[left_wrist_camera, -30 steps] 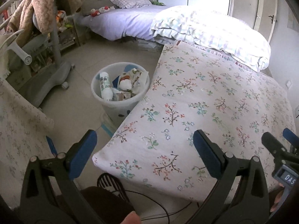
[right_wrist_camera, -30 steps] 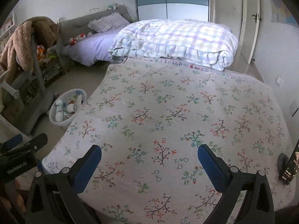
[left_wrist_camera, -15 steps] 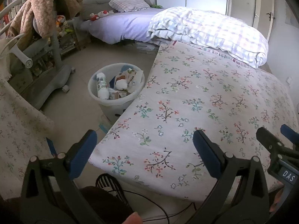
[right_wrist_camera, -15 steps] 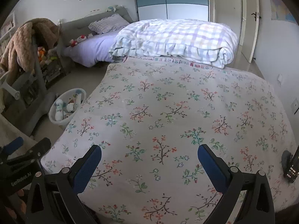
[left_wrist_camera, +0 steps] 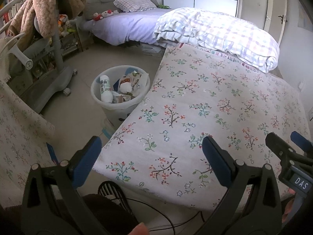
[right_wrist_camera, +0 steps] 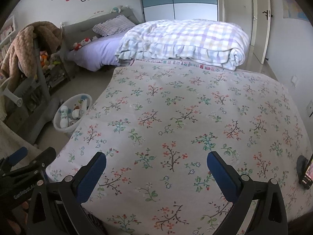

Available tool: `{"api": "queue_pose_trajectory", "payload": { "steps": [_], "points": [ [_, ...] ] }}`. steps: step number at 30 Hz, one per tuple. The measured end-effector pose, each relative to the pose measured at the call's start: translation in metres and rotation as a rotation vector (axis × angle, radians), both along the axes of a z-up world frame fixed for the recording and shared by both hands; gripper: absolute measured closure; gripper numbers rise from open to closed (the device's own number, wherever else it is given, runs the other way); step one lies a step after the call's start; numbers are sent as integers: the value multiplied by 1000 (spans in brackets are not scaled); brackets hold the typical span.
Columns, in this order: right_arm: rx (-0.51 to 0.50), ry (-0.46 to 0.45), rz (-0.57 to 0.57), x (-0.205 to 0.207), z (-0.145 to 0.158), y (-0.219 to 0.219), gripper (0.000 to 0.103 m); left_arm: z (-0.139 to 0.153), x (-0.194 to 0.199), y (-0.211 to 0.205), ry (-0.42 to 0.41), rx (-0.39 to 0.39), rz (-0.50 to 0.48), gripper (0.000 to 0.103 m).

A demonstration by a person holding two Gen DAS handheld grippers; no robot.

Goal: Collect trash

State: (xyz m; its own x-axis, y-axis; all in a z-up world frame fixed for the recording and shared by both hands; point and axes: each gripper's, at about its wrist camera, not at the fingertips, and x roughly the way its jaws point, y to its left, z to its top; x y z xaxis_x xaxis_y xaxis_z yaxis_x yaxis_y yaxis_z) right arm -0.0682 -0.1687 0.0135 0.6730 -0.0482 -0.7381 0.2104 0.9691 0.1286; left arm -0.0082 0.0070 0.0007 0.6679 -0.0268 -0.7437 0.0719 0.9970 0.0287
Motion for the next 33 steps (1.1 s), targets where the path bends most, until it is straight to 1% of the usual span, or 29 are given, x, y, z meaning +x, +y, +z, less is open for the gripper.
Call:
{"api": "queue_pose_trajectory", "payload": {
  "steps": [33],
  "points": [
    [5, -9, 11, -1, 2, 8, 0, -3, 0, 3, 11, 6, -4, 1]
  ]
}}
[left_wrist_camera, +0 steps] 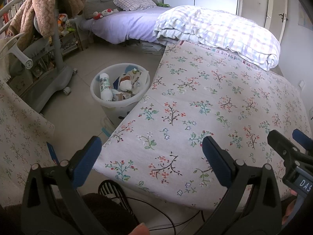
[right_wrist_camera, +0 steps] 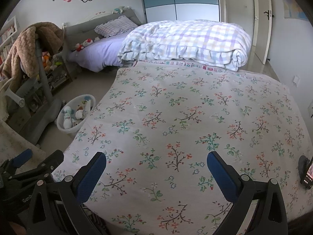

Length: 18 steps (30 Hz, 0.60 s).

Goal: Collect trash

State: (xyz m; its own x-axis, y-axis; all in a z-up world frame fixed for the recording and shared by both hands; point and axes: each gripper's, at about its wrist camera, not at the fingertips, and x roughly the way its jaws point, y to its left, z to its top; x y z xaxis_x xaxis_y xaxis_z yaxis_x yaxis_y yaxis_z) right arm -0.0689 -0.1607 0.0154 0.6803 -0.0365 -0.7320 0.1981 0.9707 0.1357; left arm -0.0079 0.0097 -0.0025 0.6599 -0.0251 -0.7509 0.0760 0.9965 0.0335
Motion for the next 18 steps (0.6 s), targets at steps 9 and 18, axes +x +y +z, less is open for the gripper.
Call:
{"api": "queue_pose_trajectory", "payload": {
  "steps": [9, 18],
  "points": [
    [1, 1, 0, 0, 0, 1, 0, 0, 0, 1, 0, 0, 1, 1],
    [6, 8, 5, 0, -1, 5, 0, 0, 1, 4, -5, 7, 12, 1]
  ]
}}
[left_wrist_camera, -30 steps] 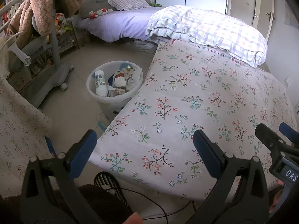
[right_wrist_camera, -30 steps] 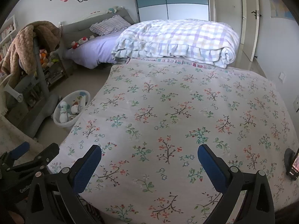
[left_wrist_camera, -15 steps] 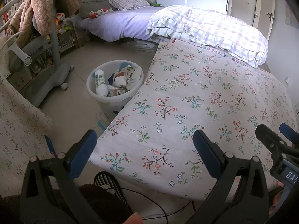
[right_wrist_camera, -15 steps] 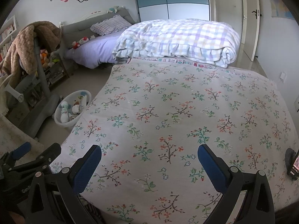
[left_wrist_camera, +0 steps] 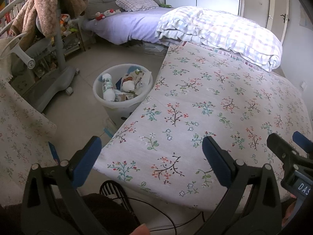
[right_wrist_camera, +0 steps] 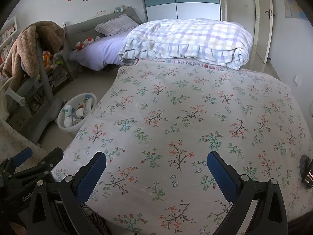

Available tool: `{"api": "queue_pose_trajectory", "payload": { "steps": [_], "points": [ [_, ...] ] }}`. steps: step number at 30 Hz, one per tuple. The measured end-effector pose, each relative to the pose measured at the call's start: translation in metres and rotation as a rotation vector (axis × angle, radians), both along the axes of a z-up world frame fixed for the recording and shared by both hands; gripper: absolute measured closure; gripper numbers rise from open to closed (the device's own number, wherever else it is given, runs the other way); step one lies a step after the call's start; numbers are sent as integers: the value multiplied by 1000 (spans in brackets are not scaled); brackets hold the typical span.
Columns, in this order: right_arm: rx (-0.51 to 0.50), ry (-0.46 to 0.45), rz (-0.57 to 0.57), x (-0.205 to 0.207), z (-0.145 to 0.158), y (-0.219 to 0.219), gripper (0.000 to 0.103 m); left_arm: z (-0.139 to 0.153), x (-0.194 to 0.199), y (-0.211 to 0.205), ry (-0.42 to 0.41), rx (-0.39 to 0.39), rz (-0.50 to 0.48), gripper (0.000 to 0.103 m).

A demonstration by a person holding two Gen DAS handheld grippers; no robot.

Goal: Collect trash

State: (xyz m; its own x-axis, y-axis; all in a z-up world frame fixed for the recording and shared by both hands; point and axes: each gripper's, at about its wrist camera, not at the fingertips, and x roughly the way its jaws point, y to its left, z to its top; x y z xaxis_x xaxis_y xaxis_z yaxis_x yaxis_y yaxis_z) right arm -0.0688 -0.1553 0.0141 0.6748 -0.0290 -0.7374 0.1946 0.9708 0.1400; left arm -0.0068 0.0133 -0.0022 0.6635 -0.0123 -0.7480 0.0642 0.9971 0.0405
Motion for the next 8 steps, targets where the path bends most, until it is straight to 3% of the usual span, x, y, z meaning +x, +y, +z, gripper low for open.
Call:
{"api": "queue_pose_trajectory", "payload": {
  "steps": [8],
  "points": [
    [13, 17, -4, 3, -7, -3, 0, 0, 1, 0, 12, -10, -3, 1]
  ]
}}
